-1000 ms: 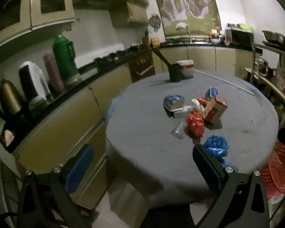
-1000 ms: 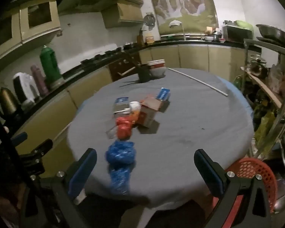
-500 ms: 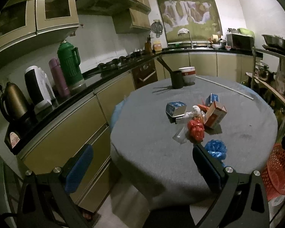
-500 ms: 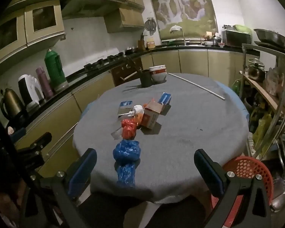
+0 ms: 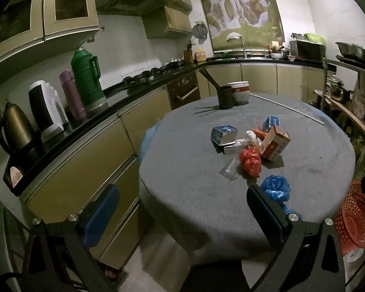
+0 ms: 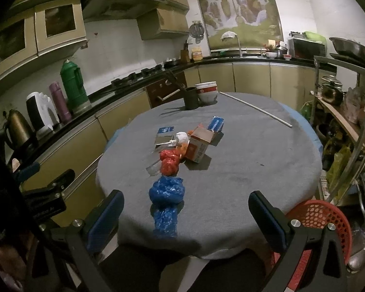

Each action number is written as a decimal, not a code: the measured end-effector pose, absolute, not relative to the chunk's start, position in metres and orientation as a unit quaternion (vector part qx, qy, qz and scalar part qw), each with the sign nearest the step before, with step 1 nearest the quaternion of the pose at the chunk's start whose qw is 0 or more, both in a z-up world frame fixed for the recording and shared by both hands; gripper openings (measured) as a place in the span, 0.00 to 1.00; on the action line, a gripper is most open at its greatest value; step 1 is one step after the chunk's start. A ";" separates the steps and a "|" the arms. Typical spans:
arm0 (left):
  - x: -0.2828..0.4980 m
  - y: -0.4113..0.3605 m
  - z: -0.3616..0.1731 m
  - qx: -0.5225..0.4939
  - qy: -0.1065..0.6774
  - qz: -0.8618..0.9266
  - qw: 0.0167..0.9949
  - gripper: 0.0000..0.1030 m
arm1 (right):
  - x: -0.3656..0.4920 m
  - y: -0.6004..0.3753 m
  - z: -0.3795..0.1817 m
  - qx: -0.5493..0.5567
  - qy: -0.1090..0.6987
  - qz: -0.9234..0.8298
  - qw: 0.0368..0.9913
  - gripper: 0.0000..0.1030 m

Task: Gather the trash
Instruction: 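Approach the table with both tools toward the plastic bags, then grasp the blue plastic bag with the right tool while the left tool grasps the red bag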

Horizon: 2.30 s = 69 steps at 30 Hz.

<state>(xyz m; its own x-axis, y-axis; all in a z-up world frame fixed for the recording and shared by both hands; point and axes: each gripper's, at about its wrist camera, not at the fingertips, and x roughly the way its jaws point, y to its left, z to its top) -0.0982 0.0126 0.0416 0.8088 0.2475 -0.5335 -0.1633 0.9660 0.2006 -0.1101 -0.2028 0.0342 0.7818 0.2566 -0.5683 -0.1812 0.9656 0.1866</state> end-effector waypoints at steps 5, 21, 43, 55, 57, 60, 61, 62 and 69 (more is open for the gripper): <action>-0.098 0.015 0.042 0.071 0.290 0.108 0.948 1.00 | -0.110 -0.200 0.033 0.058 0.312 0.118 0.941 1.00; -0.095 0.022 0.035 0.069 0.301 0.114 0.944 1.00 | -0.109 -0.194 0.024 0.058 0.316 0.126 0.939 1.00; -0.074 0.026 0.008 0.072 0.347 0.127 0.927 1.00 | -0.098 -0.191 0.004 0.079 0.332 0.150 0.928 1.00; -0.039 0.031 -0.018 0.067 0.381 0.136 0.912 1.00 | -0.066 -0.192 -0.023 0.093 0.358 0.159 0.915 0.80; -0.030 0.036 -0.022 0.062 0.390 0.139 0.908 1.00 | -0.057 -0.191 -0.029 0.096 0.370 0.167 0.909 0.80; -0.010 0.048 -0.031 0.042 0.409 0.140 0.901 1.00 | -0.038 -0.184 -0.041 0.106 0.394 0.182 0.895 0.80; -0.004 0.054 -0.033 0.035 0.414 0.143 0.898 1.00 | -0.034 -0.182 -0.044 0.108 0.400 0.186 0.891 0.80; 0.000 0.058 -0.035 0.028 0.417 0.145 0.897 1.00 | -0.024 -0.178 -0.050 0.112 0.411 0.194 0.884 0.80; 0.021 0.074 -0.042 0.023 0.427 0.147 0.892 1.00 | 0.016 -0.149 -0.085 0.128 0.454 0.217 0.855 0.80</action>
<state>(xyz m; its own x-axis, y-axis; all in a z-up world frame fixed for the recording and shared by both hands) 0.0209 0.0736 -0.0423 0.5916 0.2814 -0.7555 -0.2422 0.9559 0.1663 0.0156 -0.1491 -0.0846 0.4933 0.4868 -0.7209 -0.2545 0.8733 0.4155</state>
